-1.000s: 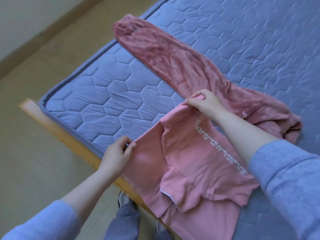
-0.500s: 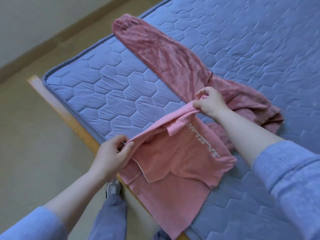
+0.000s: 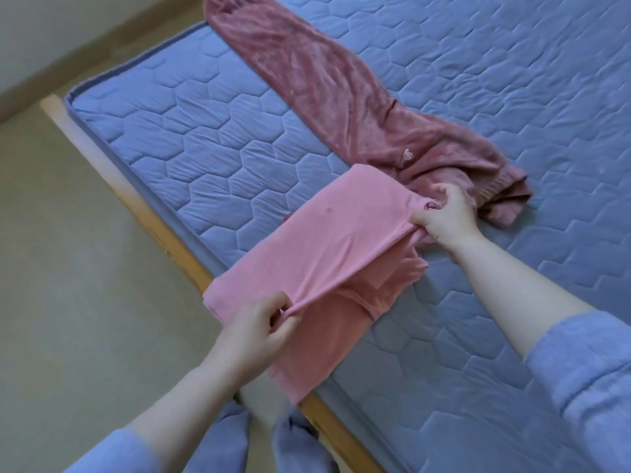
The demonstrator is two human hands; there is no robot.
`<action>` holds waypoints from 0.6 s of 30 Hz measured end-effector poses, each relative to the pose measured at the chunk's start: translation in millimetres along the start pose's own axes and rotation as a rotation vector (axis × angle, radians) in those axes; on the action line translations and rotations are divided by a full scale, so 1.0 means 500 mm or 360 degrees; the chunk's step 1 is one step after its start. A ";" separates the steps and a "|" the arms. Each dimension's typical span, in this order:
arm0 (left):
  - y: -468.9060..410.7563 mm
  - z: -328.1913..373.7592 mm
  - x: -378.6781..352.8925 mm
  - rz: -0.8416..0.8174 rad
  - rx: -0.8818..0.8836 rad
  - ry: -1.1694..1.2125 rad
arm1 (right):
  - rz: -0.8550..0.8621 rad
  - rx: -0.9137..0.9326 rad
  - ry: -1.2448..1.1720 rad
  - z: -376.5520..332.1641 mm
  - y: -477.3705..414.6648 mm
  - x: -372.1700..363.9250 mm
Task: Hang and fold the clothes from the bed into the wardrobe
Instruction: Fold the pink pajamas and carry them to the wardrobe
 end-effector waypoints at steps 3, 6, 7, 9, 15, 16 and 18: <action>0.023 -0.019 -0.079 -0.0121 0.0046 -0.0129 | -0.0024 -0.0293 -0.0350 0.109 0.015 -0.017; 0.035 -0.050 -0.139 -0.0171 0.0049 -0.0332 | -0.0036 -0.0745 -0.0895 0.222 0.060 -0.077; 0.036 -0.064 -0.158 -0.0205 0.0067 -0.0365 | -0.0075 -0.0866 -0.0982 0.250 0.076 -0.102; 0.037 -0.095 -0.194 -0.0301 0.0121 -0.0408 | -0.0231 -0.1013 -0.1104 0.281 0.104 -0.155; 0.034 -0.159 -0.233 -0.0344 0.0271 -0.0504 | -0.0423 -0.1069 -0.1354 0.303 0.154 -0.253; 0.032 -0.160 -0.231 -0.0324 0.0260 -0.0534 | -0.0418 -0.1043 -0.1307 0.304 0.157 -0.257; 0.027 -0.153 -0.227 -0.0299 0.0212 -0.0593 | -0.0314 -0.0958 -0.1251 0.306 0.149 -0.248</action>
Point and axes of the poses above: each hand's wrist, its own y-axis away from the middle knuckle, its own x-axis out of the back of the hand, z = x × y, the point moved 10 cm from there along -y, towards the middle knuckle, and after that the axes turned 1 degree about x, right-handed, at the moved point
